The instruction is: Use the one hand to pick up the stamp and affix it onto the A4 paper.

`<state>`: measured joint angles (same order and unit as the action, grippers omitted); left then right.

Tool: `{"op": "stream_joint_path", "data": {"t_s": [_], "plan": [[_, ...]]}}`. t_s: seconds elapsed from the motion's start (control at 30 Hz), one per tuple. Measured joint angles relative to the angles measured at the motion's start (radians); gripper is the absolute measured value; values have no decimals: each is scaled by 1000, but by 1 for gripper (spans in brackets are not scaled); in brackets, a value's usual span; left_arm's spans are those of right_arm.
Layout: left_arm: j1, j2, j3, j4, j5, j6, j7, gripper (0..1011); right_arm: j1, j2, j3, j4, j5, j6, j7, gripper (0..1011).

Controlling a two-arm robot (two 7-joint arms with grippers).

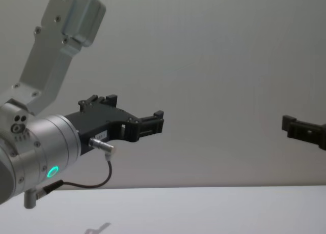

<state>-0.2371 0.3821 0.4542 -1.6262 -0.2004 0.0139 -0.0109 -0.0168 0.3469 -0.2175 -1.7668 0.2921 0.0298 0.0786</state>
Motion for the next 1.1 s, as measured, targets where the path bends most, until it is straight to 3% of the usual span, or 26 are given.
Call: {"op": "stream_joint_path", "data": {"t_s": [0.7,1.1], "plan": [[0,0,0,0,0,0,0,1001,-66,82,54,-9,31,12,20,1001],[0,0,0,0,0,0,0,1001,-111,122,73,27,31,20,50,1001]]}}
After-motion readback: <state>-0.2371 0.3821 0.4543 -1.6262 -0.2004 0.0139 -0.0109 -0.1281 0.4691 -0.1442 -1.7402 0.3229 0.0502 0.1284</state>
